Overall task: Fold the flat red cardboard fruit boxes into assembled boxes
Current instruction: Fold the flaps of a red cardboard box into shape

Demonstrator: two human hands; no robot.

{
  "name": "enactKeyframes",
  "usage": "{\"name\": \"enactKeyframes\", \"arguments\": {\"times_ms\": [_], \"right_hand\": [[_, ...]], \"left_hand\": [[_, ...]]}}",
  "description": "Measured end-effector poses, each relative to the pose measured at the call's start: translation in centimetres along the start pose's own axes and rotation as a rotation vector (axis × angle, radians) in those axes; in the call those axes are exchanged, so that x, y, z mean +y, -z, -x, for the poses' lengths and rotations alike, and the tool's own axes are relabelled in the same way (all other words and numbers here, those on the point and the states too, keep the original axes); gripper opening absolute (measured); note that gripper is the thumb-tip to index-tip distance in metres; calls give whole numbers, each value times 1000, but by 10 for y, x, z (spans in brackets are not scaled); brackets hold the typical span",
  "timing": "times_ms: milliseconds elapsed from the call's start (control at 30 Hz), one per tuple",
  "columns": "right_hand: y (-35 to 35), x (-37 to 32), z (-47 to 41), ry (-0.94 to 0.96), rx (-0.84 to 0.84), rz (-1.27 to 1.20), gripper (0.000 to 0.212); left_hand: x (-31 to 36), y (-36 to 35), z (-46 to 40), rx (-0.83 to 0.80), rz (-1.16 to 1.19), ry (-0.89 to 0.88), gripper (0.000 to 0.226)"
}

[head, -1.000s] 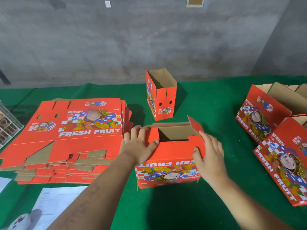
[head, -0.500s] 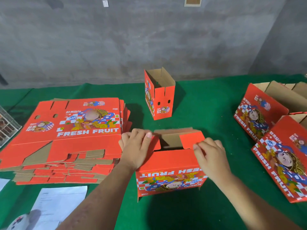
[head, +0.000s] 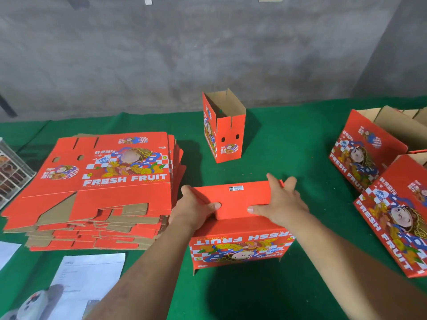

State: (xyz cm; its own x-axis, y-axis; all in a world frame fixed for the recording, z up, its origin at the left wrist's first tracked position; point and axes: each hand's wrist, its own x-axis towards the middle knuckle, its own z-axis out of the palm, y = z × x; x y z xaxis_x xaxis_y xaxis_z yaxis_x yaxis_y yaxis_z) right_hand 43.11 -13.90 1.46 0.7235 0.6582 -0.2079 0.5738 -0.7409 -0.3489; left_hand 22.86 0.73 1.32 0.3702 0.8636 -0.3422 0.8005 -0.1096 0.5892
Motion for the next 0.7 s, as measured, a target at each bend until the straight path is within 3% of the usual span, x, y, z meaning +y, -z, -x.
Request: {"name": "enactKeyframes", "arguments": {"times_ms": [100, 200, 267, 300, 367, 467, 567, 633, 700], "right_hand": [[-5, -5, 5, -37, 60, 88, 113], [1, 1, 6, -5, 4, 7, 110], [9, 5, 8, -33, -3, -167, 108], [13, 6, 9, -47, 29, -269, 108], [22, 6, 10, -66, 161, -468, 101], [32, 4, 12, -180, 339, -809, 82], [35, 8, 16, -228, 273, -1074, 63], [38, 15, 19, -208, 68, -1273, 42], [37, 25, 23, -151, -68, -1315, 28]], "left_hand": [[-1, -4, 5, 42, -24, -7, 78], [-2, -3, 5, 35, 148, -19, 81], [1, -1, 4, 64, 333, -26, 79], [3, 0, 4, 100, 434, -41, 67], [9, 4, 6, 199, 655, -72, 37], [16, 10, 18, 324, 850, -148, 30], [11, 9, 24, 165, 1112, -259, 61], [2, 10, 26, 69, 1173, -325, 83], [-6, 11, 25, 59, 1226, -363, 85]]}}
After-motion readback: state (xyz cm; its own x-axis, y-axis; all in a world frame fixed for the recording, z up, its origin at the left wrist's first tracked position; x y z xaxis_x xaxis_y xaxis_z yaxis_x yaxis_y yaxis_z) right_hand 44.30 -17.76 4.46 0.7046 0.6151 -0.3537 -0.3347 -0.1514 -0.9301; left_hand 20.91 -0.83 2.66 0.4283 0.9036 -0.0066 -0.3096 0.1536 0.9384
